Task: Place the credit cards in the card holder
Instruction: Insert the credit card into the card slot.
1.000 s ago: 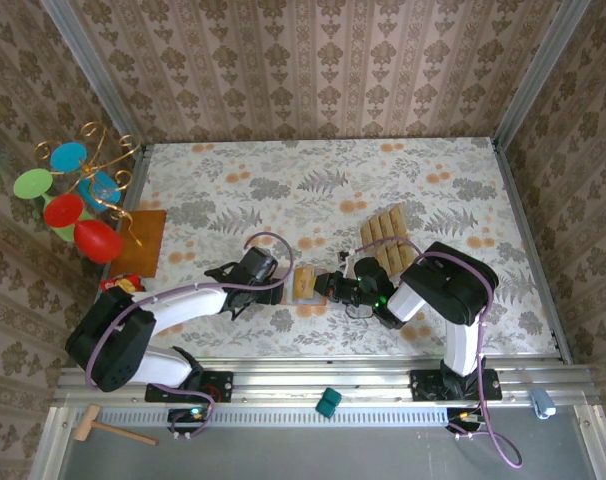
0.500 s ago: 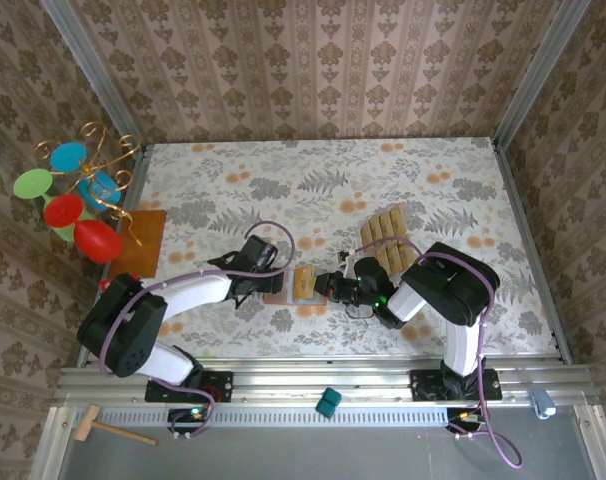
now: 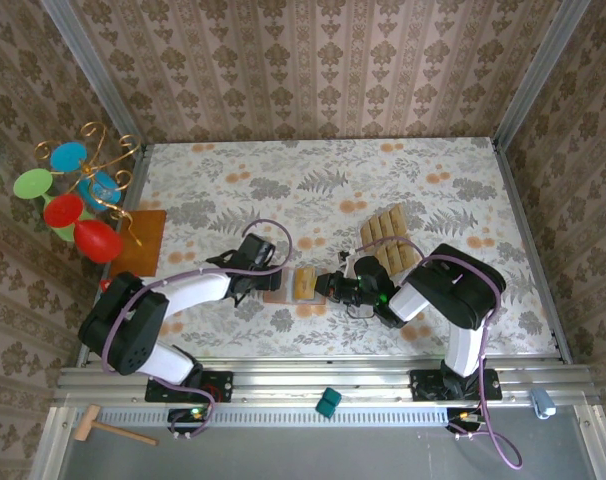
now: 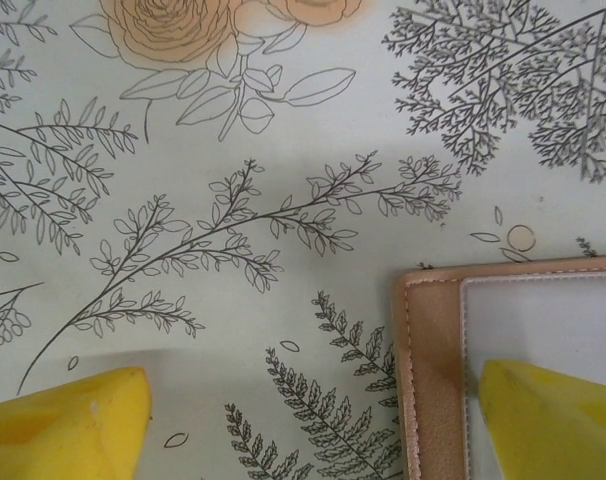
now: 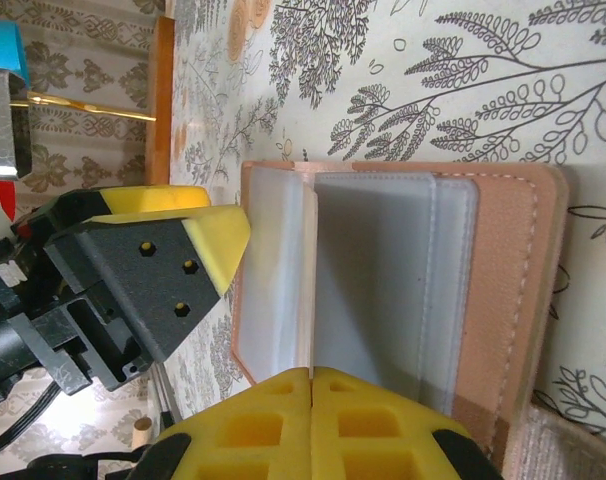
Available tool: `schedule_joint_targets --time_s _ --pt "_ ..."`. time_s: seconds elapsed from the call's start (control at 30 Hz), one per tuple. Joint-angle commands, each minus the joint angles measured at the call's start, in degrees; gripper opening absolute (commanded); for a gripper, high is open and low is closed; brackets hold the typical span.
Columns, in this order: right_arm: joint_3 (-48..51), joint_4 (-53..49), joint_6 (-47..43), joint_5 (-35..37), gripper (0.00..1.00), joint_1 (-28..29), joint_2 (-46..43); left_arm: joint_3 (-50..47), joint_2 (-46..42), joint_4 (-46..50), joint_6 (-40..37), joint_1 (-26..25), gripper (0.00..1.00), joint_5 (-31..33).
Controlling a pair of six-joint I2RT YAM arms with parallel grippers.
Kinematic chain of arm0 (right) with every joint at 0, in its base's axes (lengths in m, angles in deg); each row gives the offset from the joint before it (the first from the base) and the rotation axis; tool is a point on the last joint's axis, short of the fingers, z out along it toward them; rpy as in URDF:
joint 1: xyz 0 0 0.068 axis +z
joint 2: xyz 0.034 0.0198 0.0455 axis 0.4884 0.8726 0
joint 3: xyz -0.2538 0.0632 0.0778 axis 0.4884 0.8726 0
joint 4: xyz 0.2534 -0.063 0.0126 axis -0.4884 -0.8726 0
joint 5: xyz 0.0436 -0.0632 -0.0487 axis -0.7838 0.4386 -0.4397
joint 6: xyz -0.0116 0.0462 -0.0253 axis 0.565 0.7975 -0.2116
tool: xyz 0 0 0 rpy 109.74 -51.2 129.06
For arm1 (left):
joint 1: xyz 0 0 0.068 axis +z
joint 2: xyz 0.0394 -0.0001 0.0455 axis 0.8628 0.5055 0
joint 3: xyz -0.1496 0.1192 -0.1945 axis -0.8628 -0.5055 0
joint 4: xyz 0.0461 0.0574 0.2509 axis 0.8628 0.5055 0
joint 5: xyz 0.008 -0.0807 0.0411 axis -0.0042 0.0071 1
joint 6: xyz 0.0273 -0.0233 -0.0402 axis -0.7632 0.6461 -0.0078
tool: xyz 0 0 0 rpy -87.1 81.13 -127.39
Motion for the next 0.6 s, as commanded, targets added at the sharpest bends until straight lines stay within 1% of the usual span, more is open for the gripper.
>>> schedule_joint_targets --time_s 0.0,0.3,0.57 --pt "0.3 -3.0 -1.9 0.5 0.00 -0.3 -1.8 -0.2 -3.8 1.5 -1.4 0.3 0.86 -1.6" --pt "-1.0 -6.0 -3.2 -0.5 0.00 -1.0 -2.8 -2.5 -10.7 4.7 0.1 -1.3 0.87 -4.3" --pt "-1.0 -6.6 -3.5 -0.5 0.00 -1.0 -2.8 -6.8 -11.0 3.0 2.9 -4.0 0.87 -3.3"
